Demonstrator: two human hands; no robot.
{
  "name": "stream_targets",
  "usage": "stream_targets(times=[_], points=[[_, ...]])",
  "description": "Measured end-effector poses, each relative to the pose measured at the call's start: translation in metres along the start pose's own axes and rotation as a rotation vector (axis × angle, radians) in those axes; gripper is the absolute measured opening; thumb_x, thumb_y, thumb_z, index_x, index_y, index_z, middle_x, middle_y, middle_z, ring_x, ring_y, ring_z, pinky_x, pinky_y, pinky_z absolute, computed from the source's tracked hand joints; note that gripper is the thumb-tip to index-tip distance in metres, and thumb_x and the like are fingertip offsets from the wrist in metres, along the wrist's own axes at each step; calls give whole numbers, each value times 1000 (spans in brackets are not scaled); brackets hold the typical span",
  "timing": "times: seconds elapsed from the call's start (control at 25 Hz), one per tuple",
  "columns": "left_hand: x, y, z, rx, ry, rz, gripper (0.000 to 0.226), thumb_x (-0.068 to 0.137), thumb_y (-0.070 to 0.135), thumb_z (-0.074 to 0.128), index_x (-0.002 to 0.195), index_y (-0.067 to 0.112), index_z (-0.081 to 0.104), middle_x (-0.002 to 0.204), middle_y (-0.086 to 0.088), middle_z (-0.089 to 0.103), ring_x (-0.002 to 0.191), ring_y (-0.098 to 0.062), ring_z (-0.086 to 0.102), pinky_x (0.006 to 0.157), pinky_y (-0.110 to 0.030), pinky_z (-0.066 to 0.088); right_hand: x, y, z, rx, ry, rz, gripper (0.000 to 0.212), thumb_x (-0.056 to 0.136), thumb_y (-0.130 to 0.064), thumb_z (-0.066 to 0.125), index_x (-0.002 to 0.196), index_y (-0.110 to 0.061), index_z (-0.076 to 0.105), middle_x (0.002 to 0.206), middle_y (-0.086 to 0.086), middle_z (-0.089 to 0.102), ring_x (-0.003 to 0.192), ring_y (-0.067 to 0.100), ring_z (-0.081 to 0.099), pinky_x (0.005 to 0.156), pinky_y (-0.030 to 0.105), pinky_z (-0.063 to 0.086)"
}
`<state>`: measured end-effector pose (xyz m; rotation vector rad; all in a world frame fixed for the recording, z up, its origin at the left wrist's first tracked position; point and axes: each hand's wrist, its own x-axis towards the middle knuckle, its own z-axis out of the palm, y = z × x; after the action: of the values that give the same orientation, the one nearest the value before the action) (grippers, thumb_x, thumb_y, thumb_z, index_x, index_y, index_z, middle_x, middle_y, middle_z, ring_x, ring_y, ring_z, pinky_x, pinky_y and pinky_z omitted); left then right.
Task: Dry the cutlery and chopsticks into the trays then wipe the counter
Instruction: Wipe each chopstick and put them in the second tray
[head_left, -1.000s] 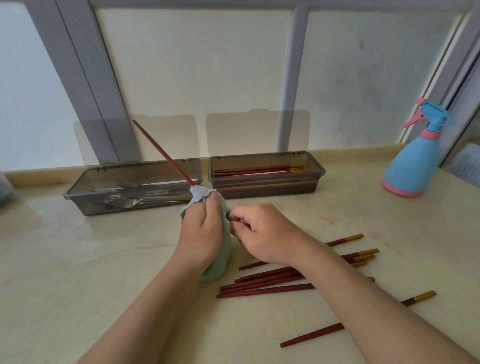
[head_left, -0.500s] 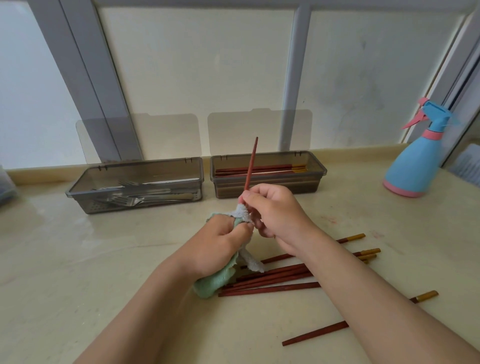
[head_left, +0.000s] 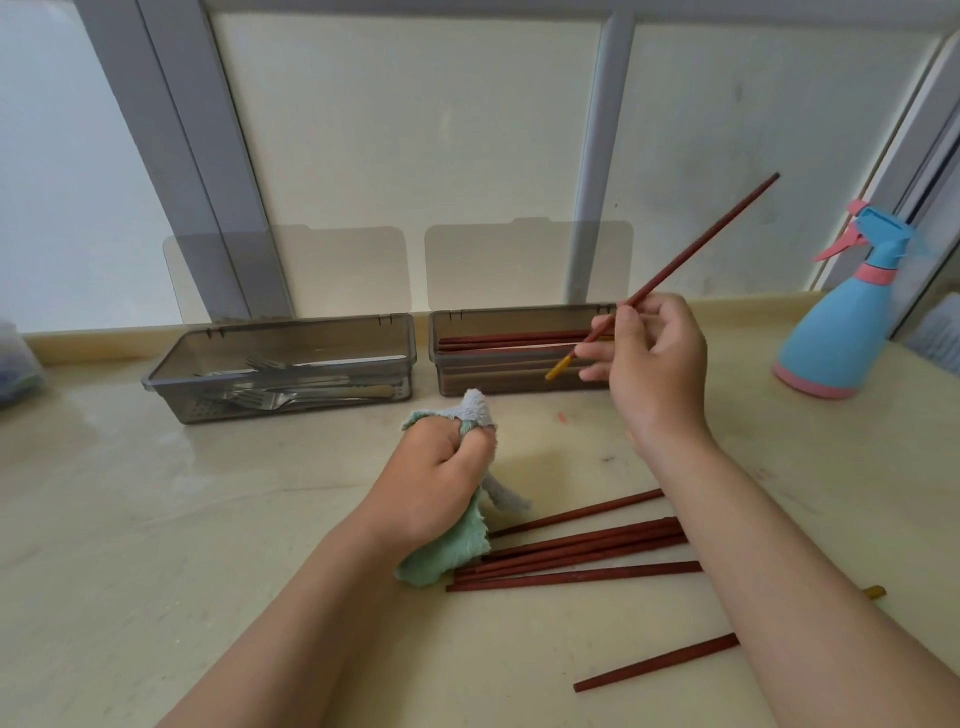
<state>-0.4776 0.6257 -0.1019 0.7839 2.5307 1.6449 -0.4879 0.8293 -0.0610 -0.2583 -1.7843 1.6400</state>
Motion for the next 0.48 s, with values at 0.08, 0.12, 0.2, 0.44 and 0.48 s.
stream_targets(times=[0.08, 0.12, 0.2, 0.44, 0.48], points=[[1, 0, 1, 11, 10, -8, 51, 102, 18, 44, 53, 15, 30, 50, -2, 28, 49, -18, 28, 49, -31, 26, 0, 1, 0, -80, -18, -158, 8, 105, -16, 48, 104, -18, 55, 99, 2, 68, 80, 14, 75, 67, 28, 62], [1, 0, 1, 11, 10, -12, 52, 102, 17, 44, 52, 14, 29, 50, -2, 28, 49, -18, 28, 49, -31, 26, 1, 4, 1, -128, -28, -215, 8, 105, -16, 48, 107, -16, 56, 100, -1, 68, 84, 12, 74, 71, 28, 62], [1, -1, 2, 7, 6, -19, 52, 102, 16, 44, 52, 15, 29, 48, 1, 28, 48, -18, 28, 49, -29, 26, 5, 11, 1, -217, -52, -288, 14, 105, -19, 49, 112, -11, 58, 100, -5, 67, 89, 9, 72, 79, 29, 61], [1, -1, 2, -1, -4, -37, 54, 102, 17, 44, 50, 20, 28, 46, 5, 28, 46, -15, 27, 47, -26, 26, 18, 27, 5, -559, -77, -481, 12, 102, -14, 54, 107, -9, 63, 95, 1, 63, 91, 22, 63, 78, 31, 51], [1, -1, 2, -1, -8, -35, 54, 102, 16, 44, 51, 19, 28, 47, 5, 28, 46, -15, 27, 47, -27, 26, 20, 30, 7, -636, -90, -480, 13, 101, -13, 54, 106, -7, 65, 96, 5, 63, 92, 25, 61, 77, 33, 48]])
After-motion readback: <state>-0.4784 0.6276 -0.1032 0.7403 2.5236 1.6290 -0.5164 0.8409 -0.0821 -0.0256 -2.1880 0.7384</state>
